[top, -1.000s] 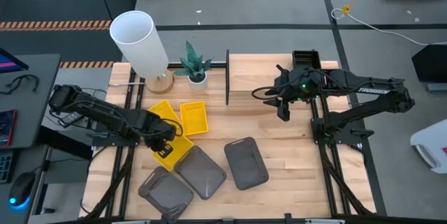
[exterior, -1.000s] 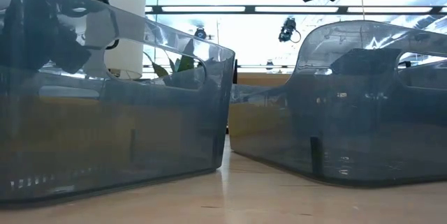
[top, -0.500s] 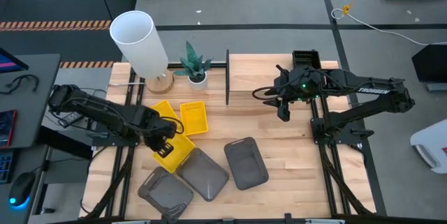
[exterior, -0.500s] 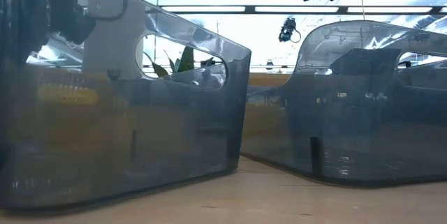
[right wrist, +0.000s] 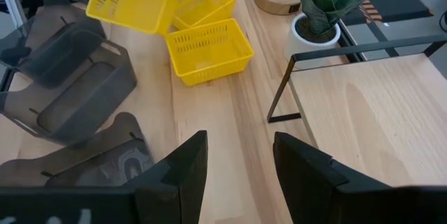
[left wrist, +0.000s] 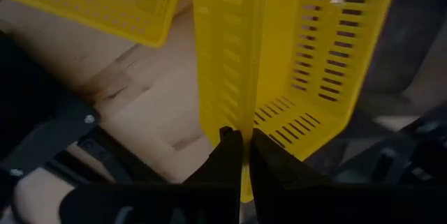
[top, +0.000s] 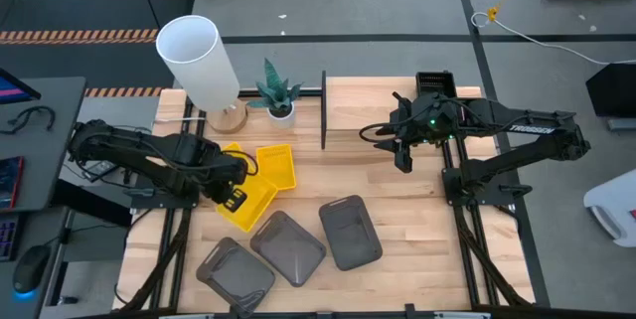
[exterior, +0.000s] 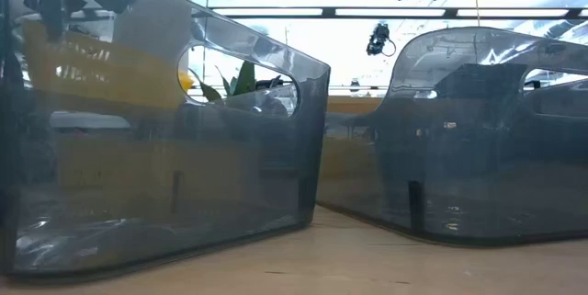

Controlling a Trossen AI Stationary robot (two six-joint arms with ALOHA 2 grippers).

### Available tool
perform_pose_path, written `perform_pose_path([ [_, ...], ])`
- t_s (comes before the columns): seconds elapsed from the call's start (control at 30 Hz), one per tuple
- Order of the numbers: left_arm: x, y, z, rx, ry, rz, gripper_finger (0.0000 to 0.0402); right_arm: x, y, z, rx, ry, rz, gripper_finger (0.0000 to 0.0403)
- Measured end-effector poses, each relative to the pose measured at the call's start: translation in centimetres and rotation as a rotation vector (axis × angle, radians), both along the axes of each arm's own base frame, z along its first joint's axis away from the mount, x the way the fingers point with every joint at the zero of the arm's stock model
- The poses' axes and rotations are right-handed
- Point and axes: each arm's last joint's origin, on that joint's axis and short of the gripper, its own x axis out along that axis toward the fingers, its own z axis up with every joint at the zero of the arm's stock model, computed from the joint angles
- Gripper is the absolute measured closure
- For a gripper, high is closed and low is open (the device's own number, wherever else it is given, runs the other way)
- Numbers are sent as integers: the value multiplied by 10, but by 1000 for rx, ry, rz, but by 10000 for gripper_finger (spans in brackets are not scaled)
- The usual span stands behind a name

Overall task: Stack baskets on shelf by color
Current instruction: Stack the bottom yellow bin on the left yellow bin

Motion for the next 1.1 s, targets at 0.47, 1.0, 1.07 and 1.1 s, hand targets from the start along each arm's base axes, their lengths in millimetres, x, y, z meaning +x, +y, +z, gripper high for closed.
perform_pose_path([
  [0.47,-48,23,29,214,-156,441,388,0,2,0,12,-2,58,234],
  [1.0,-49,23,-20,236,-228,801,388,0,2,0,2,0,91,234],
  [1.07,-49,21,-29,219,-211,817,388,0,2,0,6,-1,97,234],
  [1.1,-49,20,-31,211,-207,827,388,0,2,0,6,-1,103,234],
])
